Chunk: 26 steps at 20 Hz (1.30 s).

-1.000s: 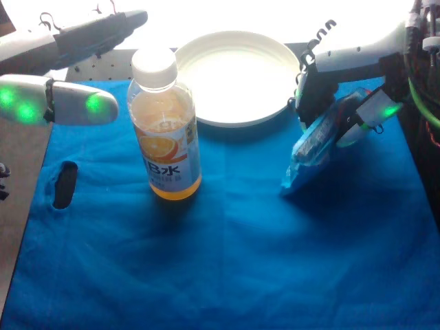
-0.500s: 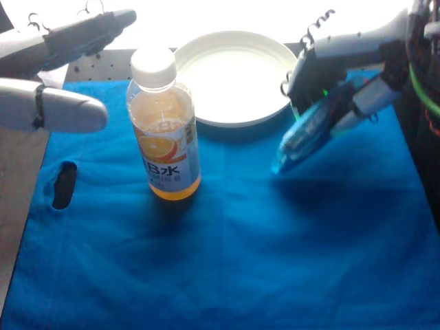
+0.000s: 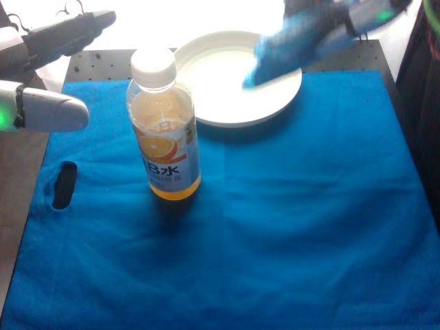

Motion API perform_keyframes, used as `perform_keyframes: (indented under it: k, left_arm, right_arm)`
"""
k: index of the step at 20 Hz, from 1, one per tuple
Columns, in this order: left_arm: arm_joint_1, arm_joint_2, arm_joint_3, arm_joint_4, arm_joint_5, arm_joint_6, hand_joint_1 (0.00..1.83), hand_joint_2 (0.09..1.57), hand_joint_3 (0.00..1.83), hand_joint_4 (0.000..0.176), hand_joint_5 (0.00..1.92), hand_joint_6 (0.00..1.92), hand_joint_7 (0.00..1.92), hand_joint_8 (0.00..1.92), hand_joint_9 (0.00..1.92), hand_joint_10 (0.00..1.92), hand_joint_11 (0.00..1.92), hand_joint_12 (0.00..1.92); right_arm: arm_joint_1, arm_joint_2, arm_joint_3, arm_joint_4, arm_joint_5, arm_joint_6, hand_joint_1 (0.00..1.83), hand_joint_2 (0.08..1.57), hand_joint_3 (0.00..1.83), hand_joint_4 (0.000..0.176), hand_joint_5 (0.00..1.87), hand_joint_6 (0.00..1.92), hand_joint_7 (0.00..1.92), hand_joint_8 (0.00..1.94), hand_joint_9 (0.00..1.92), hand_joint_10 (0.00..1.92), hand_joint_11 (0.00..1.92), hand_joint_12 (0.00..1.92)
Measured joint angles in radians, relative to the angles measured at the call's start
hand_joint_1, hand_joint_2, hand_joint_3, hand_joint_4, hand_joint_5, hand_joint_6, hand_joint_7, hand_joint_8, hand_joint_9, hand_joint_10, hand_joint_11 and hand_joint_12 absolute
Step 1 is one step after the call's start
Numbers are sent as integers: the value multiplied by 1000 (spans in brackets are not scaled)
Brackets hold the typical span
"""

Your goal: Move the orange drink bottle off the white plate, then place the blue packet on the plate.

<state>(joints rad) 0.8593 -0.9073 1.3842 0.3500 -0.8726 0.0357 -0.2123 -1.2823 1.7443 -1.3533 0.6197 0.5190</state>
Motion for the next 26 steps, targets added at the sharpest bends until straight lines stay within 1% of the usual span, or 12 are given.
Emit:
perform_keyframes:
  k: [2,5,9,10,11,13,15,17,18,21,23,26]
  left_arm:
    - [0,0,0,-1,0,0,345,683,8,176,0,0,0,0,0,0,0,0]
    - [0,0,0,0,-2,0,394,657,0,176,0,0,0,0,0,0,0,0]
    - [1,0,-2,-2,-5,0,422,666,1,176,0,0,0,0,0,0,0,0]
    - [1,0,-3,1,-7,0,414,675,5,176,0,0,0,0,0,0,0,0]
    - [1,0,-4,2,-6,0,417,673,3,176,0,0,0,0,0,0,0,0]
    - [1,0,-4,2,-9,0,435,688,9,176,0,0,0,0,0,0,0,0]
    - [1,2,-10,0,-8,0,467,698,9,176,0,0,0,0,0,0,0,0]
    - [1,2,-14,9,-11,1,475,741,21,144,0,0,0,0,0,0,0,0]
    - [0,2,-14,16,-14,0,464,745,18,139,0,0,0,0,0,0,0,0]
    - [-1,3,-14,13,-14,0,473,751,12,175,0,0,0,0,0,0,0,0]
    - [-8,7,-19,13,-15,0,461,745,8,176,0,0,0,0,0,0,0,0]
    - [-10,7,-21,16,-20,0,464,746,4,176,0,0,0,0,0,0,0,0]
  right_arm:
    - [2,-41,48,92,-13,-24,1259,1032,5,17,1230,532,1124,772,758,988,342,1510]
    - [2,-116,116,115,-15,-27,1282,1028,1,0,1267,320,1154,869,1036,1057,884,1493]
    - [2,-191,190,137,-12,-26,1272,1011,4,0,1375,187,1164,762,1097,519,787,1190]
    - [2,-205,209,145,-13,-26,1371,1024,0,0,1230,505,1203,457,1092,899,868,1057]
    - [0,-224,237,157,-16,-27,1302,1021,0,0,1307,269,1170,778,1106,1036,983,1321]
    - [-18,-257,278,180,-31,-26,1391,1041,2,0,1073,770,1181,440,1112,1004,914,995]
    - [-47,-296,322,182,-43,-19,1385,1073,0,0,1003,944,1085,640,1023,1071,828,887]
    - [-64,-322,350,183,-44,-19,1386,1068,1,0,1073,802,1100,567,999,1175,784,1145]
    - [-68,-337,369,190,-40,-6,1286,1043,2,0,1138,755,1154,618,1076,904,877,1294]
    - [-89,-357,406,207,-37,7,1381,1080,2,0,1095,768,1075,607,925,1268,531,1323]
    - [-115,-375,427,188,-48,9,1290,1031,3,0,1245,476,1136,733,1067,929,848,1403]
    - [-130,-391,436,162,-56,24,1290,1052,1,0,1191,359,1127,971,1104,924,934,1463]
